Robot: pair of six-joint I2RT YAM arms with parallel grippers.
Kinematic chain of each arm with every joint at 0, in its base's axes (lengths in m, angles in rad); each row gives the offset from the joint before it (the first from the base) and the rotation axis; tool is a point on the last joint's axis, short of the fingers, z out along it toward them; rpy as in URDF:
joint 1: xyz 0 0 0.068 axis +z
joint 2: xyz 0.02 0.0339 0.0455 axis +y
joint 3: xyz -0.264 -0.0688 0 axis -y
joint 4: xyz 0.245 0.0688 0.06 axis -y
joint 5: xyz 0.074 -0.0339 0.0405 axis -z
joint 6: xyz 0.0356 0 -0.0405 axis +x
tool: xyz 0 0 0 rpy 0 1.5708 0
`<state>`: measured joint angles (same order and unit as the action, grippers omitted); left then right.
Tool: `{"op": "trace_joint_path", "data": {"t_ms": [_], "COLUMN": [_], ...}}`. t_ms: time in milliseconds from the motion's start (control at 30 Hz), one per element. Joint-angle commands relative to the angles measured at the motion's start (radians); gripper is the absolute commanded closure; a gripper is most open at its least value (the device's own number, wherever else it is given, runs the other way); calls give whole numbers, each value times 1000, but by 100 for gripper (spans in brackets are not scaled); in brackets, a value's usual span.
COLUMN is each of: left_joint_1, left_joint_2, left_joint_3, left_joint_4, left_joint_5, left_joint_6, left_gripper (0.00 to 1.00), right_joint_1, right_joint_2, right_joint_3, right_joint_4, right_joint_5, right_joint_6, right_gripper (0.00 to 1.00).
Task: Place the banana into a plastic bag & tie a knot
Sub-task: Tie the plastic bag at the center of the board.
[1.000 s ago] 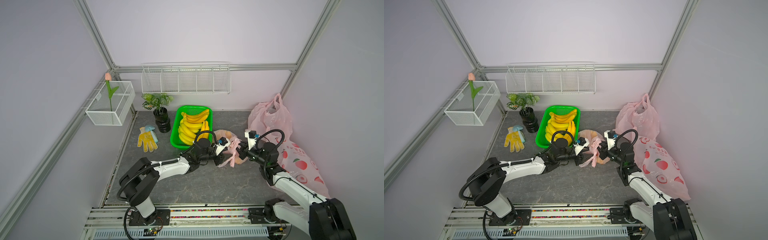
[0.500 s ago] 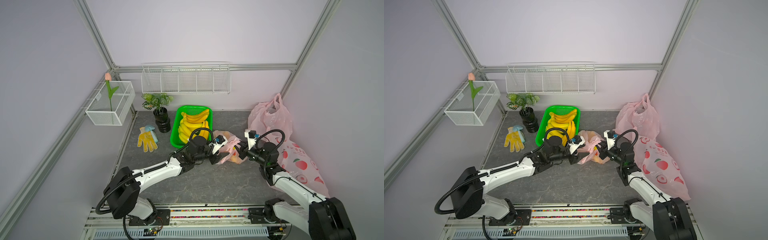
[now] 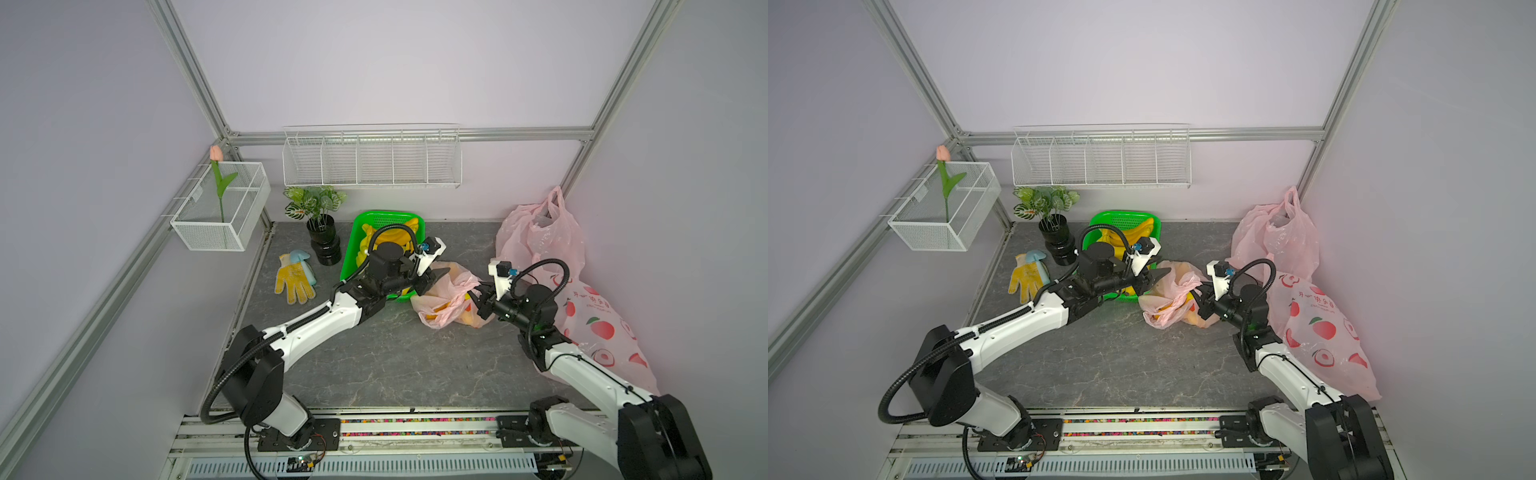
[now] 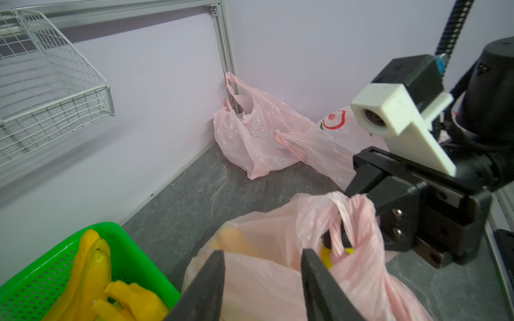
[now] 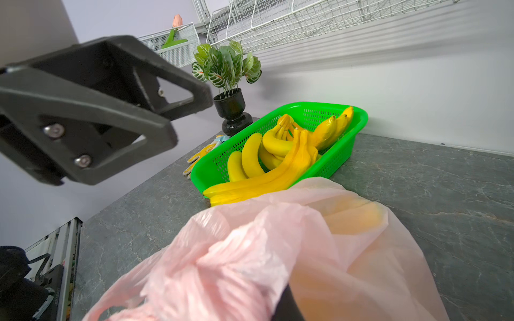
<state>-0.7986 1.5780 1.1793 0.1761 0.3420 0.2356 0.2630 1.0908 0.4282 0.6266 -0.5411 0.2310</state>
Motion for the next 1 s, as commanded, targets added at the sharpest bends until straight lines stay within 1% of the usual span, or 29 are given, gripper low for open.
{"op": "trace_joint_path", "data": {"t_ms": [0,167,267,367,433,500,633,700,833,967], "left_joint_1": [-2,-3,-5,-16,-24,-31,-46,-50,-99,-148], "left_joint_2": [74,107,87,64,58,64,70,67,85,88], "left_joint_3": [30,-17,-93,-159,-170,-160,-143,-140,-113,-155], "left_joint_4": [-45,-12,56,140,167,168,174,177,125,206], "left_joint_5": [109,163,216,229,214,197,136,132,119,90], "left_joint_6": [58,75,97,117,116,117,126,128,162,110], "left_gripper": [53,60,60,59,60,63,70,71,74,74], "right_joint_1": [5,-8,-22,-20,-19,-15,6,12,12,3], "right_joint_2": [-5,11,34,60,71,74,64,61,67,88], "right_joint_3": [-2,-4,6,25,29,33,50,55,63,83], "right_joint_4": [67,160,208,215,209,184,88,54,62,92], "right_joint_5": [-28,-69,-98,-128,-131,-137,-136,-127,-97,-64], "right_joint_6": [0,89,133,145,141,123,68,50,74,124], "right_gripper": [93,93,94,94,94,93,94,94,94,94]}}
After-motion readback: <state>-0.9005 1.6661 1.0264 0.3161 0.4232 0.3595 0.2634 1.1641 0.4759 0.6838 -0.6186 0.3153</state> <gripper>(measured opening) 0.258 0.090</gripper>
